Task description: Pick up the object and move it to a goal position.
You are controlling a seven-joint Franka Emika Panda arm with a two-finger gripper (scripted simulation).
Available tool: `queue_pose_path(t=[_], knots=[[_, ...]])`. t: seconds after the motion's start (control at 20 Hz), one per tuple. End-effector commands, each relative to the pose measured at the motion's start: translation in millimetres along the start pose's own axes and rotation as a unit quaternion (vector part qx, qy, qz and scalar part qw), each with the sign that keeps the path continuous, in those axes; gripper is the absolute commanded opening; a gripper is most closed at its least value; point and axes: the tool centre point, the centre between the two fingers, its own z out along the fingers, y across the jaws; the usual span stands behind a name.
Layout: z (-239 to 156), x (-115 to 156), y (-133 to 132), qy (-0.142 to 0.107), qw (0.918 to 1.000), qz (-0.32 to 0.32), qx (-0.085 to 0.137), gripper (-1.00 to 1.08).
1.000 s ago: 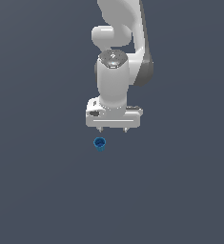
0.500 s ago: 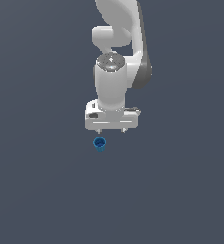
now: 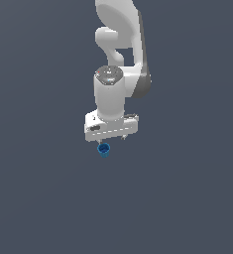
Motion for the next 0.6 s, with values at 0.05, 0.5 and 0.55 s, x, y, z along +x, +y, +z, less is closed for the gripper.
queue_pose_path(t=[0.05,0.5,0.55], knots=[[11,-3,7,-0.003,0.9991,-0.042,0.0,1.0],[39,-13,24,-0.01,0.9888,-0.149,0.003,1.0],[42,-14,26,-0.01,0.9872,-0.159,0.003,1.0]])
